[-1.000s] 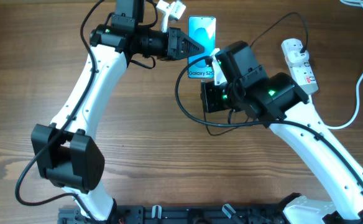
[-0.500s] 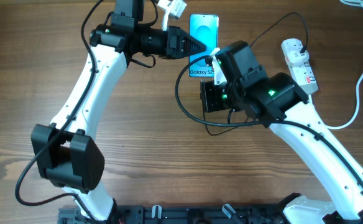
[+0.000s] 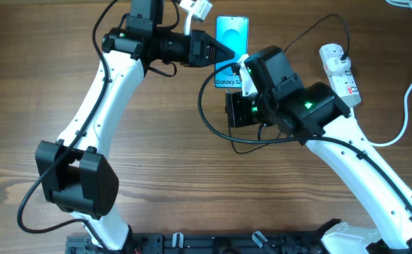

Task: Plug charger to phone and switch on socket
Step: 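Align the USB-C plug under the phone's bottom port, then push the plug up into the phone's port with the right gripper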

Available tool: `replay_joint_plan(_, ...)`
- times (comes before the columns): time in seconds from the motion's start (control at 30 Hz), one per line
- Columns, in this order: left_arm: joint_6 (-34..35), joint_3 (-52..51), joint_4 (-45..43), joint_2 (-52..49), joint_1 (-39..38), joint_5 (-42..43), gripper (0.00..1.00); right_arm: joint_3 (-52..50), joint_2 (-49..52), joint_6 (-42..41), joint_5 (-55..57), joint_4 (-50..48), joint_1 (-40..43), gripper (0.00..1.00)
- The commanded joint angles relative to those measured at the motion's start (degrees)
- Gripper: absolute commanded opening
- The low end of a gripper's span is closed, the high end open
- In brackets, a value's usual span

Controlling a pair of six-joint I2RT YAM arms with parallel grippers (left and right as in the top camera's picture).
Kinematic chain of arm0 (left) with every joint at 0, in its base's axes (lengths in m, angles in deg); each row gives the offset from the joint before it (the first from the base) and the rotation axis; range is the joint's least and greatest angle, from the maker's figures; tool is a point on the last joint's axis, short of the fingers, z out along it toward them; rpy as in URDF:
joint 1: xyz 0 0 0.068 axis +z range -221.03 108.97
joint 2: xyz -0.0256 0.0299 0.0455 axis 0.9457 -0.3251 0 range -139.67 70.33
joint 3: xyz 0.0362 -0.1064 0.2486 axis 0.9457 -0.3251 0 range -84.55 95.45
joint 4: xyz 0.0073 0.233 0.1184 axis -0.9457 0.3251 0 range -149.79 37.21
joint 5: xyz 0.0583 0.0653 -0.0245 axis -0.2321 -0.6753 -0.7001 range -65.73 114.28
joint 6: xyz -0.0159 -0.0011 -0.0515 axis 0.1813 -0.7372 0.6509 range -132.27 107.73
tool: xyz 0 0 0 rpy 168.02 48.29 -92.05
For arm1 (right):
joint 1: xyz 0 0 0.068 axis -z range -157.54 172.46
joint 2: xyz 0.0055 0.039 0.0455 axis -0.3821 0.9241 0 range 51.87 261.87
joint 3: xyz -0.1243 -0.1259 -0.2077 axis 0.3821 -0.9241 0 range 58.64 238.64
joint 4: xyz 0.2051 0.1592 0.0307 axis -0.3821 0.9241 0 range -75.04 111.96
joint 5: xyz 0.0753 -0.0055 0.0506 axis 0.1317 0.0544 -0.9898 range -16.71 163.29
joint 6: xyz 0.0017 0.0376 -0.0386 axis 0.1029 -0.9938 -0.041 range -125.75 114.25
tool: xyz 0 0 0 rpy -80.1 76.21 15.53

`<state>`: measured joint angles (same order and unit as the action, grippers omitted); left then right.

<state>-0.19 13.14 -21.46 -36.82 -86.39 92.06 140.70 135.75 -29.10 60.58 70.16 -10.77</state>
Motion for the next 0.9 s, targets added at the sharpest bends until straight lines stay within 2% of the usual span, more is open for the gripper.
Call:
replay_joint_plan(0.0,-2.8,0.5,-0.4,0.1,0.3,0.1,0.04,1.4,-1.2,-0.4,-1.3,0.2,-0.1,0.04)
replay_joint_plan(0.33,-2.9,0.5,-0.4,0.1,0.6,3.0,0.04,1.4,-1.2,0.9,-0.6,0.3,-0.1,0.04)
replay_joint_plan(0.87,-3.7,0.5,-0.4,0.1,0.7,3.1,0.04,1.4,-1.3,1.3,-0.7,-0.7,1.2,0.04)
